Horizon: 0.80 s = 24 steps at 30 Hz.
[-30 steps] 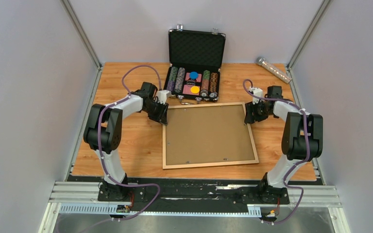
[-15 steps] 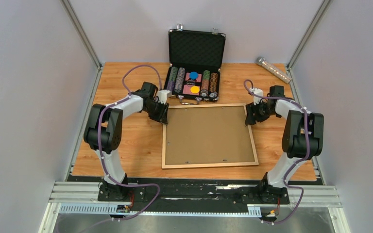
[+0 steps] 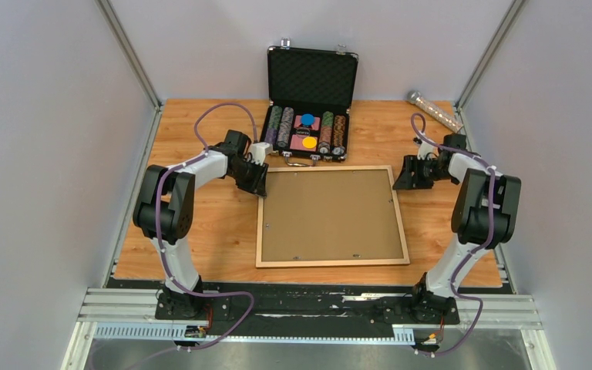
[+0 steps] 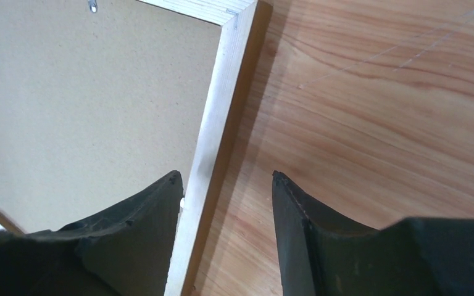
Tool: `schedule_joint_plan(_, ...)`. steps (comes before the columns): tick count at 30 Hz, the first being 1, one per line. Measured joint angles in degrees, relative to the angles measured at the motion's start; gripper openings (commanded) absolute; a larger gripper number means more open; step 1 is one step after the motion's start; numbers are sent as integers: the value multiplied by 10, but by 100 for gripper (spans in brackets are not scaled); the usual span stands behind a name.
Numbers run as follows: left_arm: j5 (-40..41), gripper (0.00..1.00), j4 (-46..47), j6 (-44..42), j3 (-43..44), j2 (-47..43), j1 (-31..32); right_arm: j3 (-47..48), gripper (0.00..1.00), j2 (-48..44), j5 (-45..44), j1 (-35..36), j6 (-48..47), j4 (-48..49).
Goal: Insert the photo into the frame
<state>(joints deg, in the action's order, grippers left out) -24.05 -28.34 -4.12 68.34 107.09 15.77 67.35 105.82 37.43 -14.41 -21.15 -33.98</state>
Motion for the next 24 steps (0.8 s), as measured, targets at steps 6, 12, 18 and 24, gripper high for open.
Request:
schedule_joint_plan(6,0,3,0,0,0,0,0,2,53,20,16,1,26,0)
schedule_joint_plan(12,0,3,0,0,0,0,0,2,52,24,15,9,35,3)
schedule_joint_plan(18,0,3,0,0,1,1,0,-1,44,24,-3,37,45,21)
schedule_joint_plan(24,1,4,0,0,1,1,0,-7,22,23,-33,42,59,39)
